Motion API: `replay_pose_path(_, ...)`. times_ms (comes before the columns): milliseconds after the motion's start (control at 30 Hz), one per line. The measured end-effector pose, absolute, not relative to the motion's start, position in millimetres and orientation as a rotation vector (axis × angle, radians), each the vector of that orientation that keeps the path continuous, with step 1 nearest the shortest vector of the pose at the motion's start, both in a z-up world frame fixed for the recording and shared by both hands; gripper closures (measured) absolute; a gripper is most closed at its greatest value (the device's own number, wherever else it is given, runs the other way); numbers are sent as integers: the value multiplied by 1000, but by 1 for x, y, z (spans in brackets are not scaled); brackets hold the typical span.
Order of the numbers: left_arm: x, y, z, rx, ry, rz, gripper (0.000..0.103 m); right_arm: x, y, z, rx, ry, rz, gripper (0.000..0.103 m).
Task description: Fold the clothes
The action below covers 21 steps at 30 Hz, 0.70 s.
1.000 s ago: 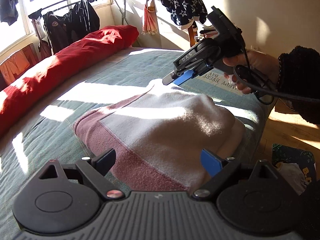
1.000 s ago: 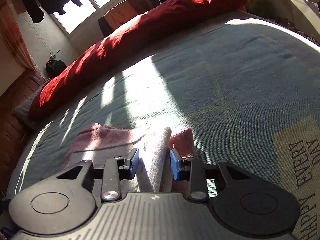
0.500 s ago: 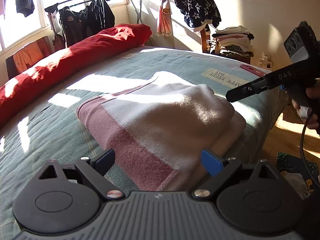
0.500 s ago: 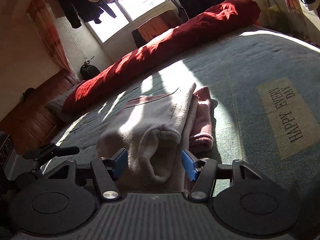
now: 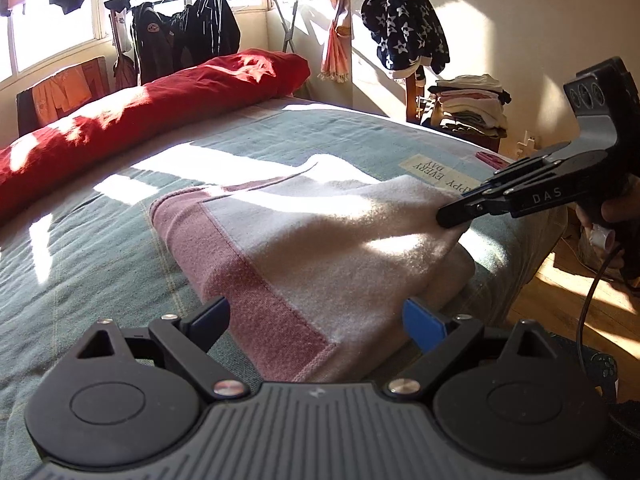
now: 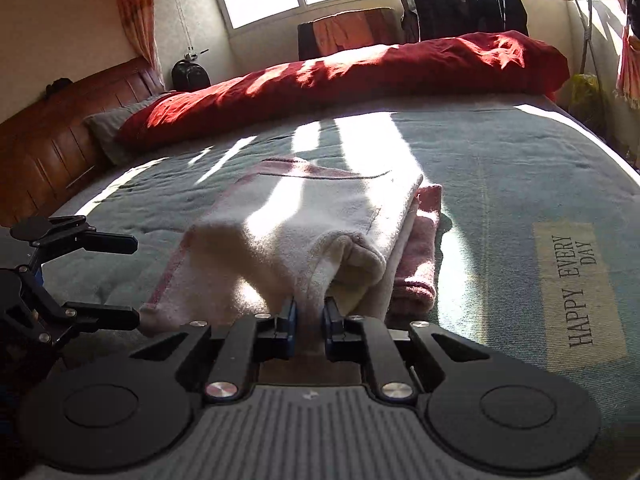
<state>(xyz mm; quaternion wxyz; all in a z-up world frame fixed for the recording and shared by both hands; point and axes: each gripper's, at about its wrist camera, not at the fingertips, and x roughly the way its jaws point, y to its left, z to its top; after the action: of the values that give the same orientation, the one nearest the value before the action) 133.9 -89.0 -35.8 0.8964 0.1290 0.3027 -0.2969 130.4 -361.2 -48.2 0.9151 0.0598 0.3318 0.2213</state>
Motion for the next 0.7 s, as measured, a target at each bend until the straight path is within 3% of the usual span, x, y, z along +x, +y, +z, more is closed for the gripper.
replay_pose_path(167,137,-86,-35,241,631,-619,9,126,-367,-48,81,756,452,90)
replay_pose_path(333,140,-85,-38,245,644,-612,9,125,-383,-79,246,831,455,85)
replay_pose_path(367,140,-84,-38,241,646,-610,9,124,-389,-79,309,824,466,79)
replay_pose_path(500,141,-82,-40,228,655,-604,9,124,-407,-82,545,787,516,38)
replay_pose_path(700,141,-81,-41,224,663,-598,9,131,-407,-98,695,822,523,34)
